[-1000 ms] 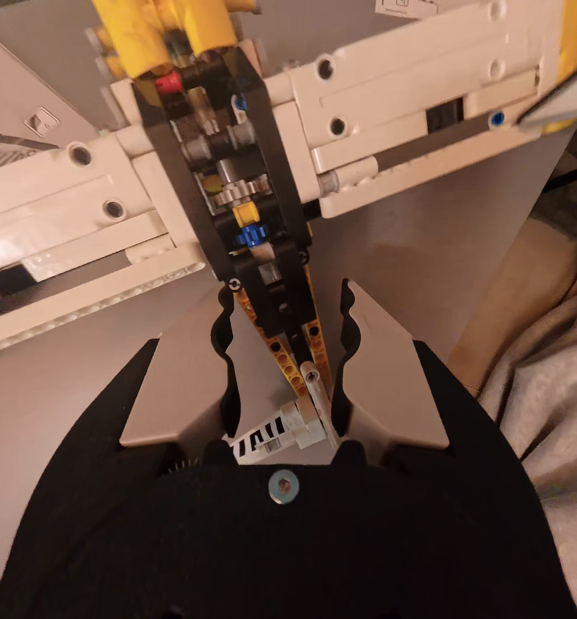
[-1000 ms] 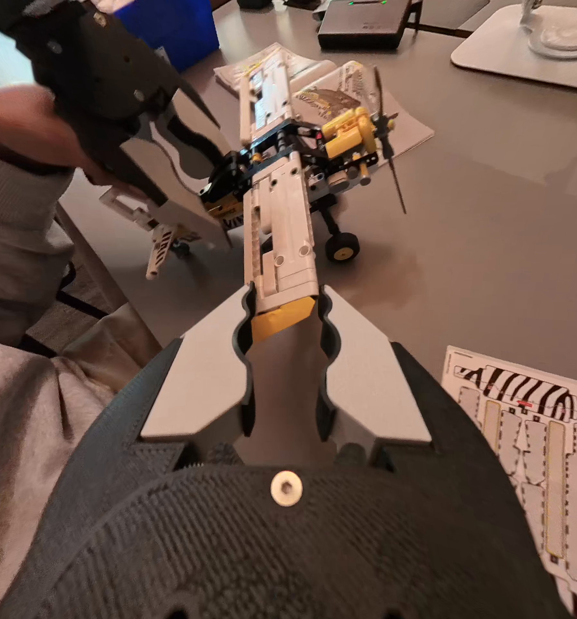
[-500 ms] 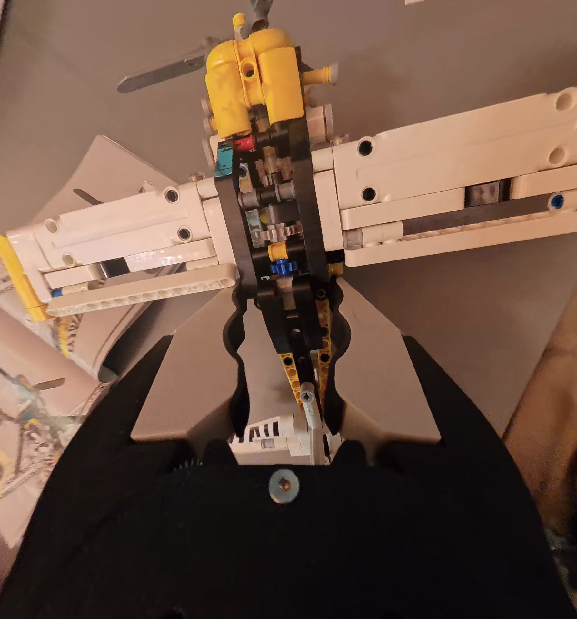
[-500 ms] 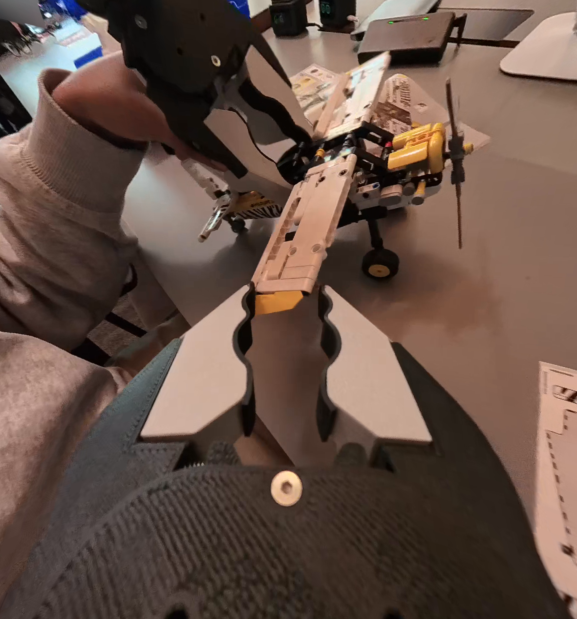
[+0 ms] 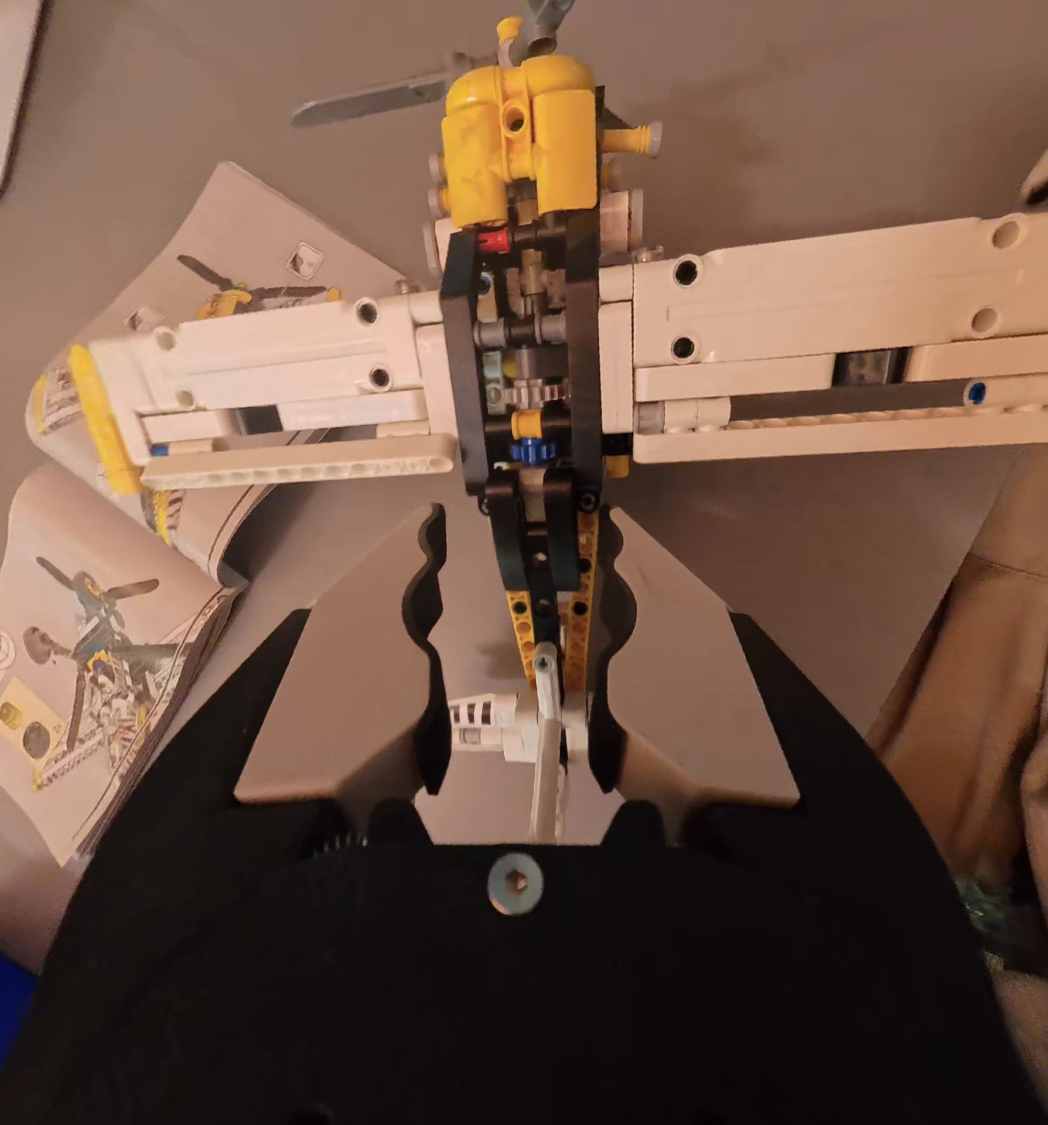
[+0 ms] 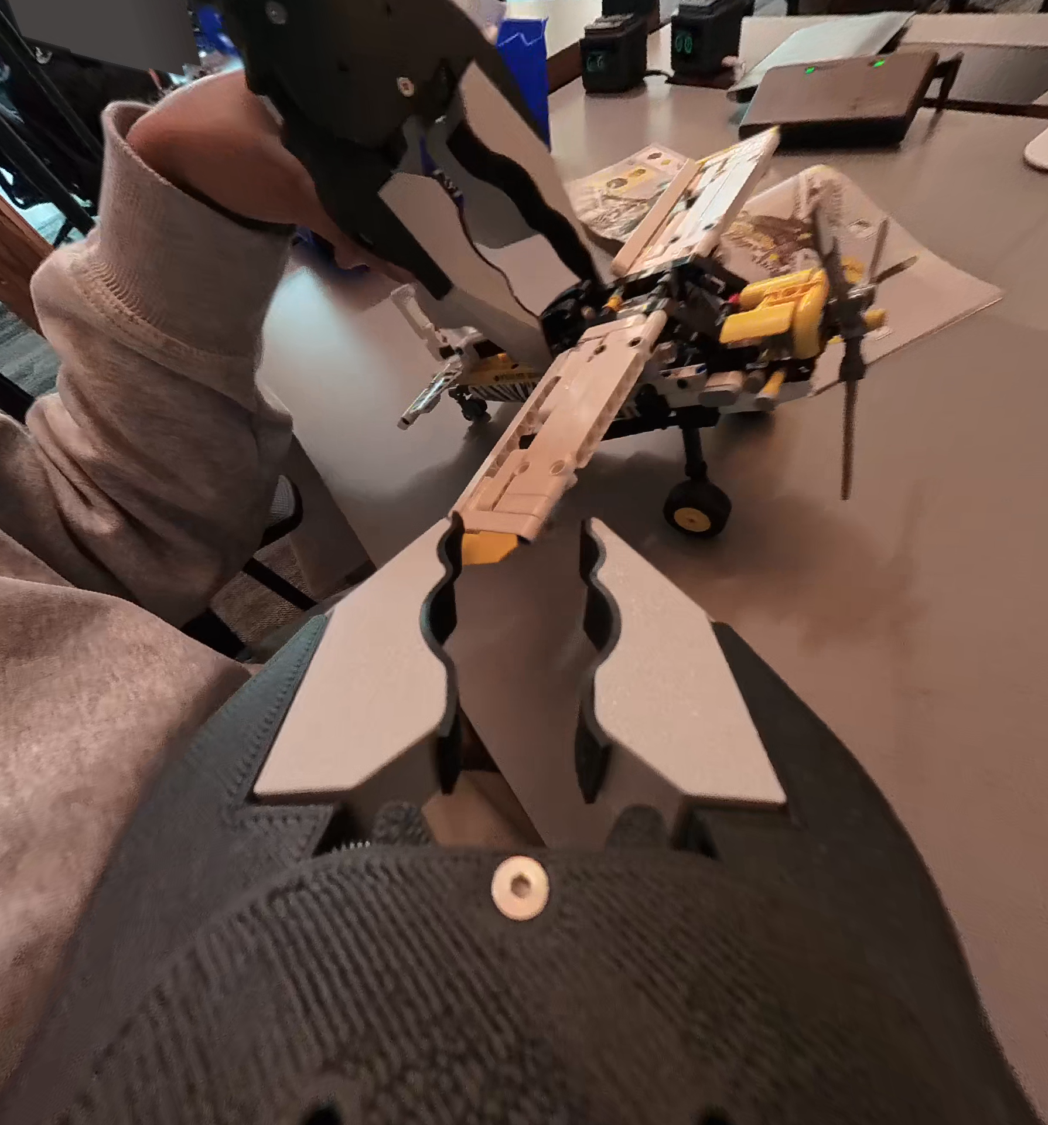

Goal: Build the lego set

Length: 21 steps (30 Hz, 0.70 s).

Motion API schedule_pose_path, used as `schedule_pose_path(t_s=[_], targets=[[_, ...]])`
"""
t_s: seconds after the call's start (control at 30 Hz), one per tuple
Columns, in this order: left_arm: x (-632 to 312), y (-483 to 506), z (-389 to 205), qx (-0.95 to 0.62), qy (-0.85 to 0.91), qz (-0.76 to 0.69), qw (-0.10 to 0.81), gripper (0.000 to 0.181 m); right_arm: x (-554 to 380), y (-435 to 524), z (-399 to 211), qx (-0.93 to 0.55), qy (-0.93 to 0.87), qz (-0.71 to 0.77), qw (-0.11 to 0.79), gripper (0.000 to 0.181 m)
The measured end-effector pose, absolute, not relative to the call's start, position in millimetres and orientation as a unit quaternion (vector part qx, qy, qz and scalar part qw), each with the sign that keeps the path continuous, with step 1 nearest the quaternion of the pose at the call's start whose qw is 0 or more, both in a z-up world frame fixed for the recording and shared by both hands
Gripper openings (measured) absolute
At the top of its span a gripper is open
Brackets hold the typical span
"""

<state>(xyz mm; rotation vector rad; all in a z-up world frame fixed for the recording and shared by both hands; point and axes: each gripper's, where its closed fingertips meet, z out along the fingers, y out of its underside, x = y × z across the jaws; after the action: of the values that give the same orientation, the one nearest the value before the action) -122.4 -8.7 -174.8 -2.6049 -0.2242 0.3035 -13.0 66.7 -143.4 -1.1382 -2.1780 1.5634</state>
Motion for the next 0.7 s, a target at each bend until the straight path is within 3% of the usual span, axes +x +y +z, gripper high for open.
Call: schedule_pose_path(t_s=[0.4, 0.6, 0.7], targets=[[-108, -13, -128, -0.923, -0.112, 0.099, 0.355, 0.047, -39, 181, -117, -0.461, -0.690, 0.501, 0.245, 0.043], [-103, -5, -145, -0.935, -0.108, 0.104, 0.322, 0.052, -22, 97, -94, -0.361, -0.684, 0.616, 0.152, 0.043], [-105, -7, -157, -0.942, -0.111, 0.106, 0.298, 0.054, -19, 58, -101, -0.292, -0.711, 0.607, 0.201, 0.037]])
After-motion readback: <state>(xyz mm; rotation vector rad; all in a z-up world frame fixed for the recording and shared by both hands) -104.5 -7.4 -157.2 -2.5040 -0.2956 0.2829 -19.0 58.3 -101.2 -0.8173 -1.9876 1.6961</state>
